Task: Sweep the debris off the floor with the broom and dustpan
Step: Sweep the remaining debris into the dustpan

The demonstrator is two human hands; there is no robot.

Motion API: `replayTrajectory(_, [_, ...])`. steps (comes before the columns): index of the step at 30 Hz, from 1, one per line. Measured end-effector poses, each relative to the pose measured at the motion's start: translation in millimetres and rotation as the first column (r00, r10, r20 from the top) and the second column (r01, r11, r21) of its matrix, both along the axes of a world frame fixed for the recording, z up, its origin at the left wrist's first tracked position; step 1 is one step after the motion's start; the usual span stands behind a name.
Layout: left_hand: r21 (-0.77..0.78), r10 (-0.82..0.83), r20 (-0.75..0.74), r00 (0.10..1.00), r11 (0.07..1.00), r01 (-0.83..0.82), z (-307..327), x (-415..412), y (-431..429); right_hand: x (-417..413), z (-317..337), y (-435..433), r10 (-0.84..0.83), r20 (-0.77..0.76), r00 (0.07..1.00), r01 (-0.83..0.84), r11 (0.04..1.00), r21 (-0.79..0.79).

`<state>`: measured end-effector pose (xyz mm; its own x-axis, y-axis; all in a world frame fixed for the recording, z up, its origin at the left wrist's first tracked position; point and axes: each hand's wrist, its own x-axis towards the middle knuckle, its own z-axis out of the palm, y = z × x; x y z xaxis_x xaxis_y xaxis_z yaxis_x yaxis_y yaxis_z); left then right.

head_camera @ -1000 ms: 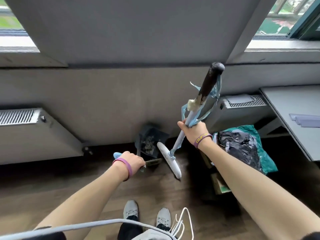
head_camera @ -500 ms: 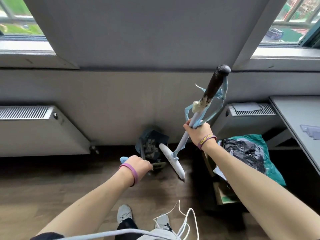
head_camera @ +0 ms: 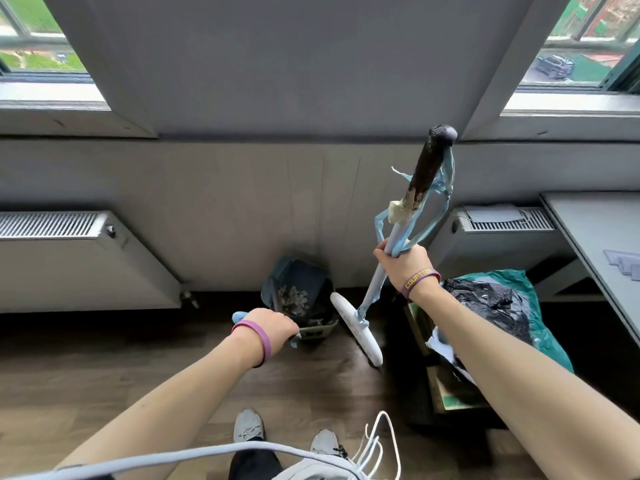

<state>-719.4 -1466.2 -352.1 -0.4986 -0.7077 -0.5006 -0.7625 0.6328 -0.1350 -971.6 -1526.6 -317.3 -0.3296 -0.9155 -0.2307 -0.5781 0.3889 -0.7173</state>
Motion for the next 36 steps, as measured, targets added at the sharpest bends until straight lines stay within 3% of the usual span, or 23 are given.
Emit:
replayTrajectory(6, [-0.027, 0.047, -0.038, 0.998, 0.998, -0.048, 3, 3, -8, -2, -2, -2, -0.001, 0.040, 0.999, 0.002, 1.000, -0.014])
replayTrajectory(9, [0.034, -0.027, 0.010, 1.000, 0.999, 0.027, -4, -1, -1, -2, -1, 0, 0.009, 0.052, 0.999, -0.008, 1.000, -0.023])
replayTrajectory(15, [-0.002, -0.051, -0.018, 0.999, 0.999, 0.051, -7, 1, 0, -4, 1, 3, 0.018, 0.073, 0.997, -0.014, 0.998, -0.059])
replayTrajectory(18, [0.005, -0.146, 0.023, 0.989, 0.989, 0.146, -9, 0, 6, -3, 2, 4, 0.016, 0.075, 0.997, -0.012, 0.998, -0.055])
replayTrajectory(27, [-0.012, -0.151, 0.022, 0.988, 0.988, 0.151, -5, 13, 9, 2, 2, 11, 0.044, 0.038, 0.998, -0.042, 0.998, -0.046])
replayTrajectory(36, [0.024, -0.277, 0.074, 0.958, 0.961, 0.276, -15, 20, 19, 4, -5, 10, 0.009, 0.059, 0.998, -0.009, 1.000, -0.007])
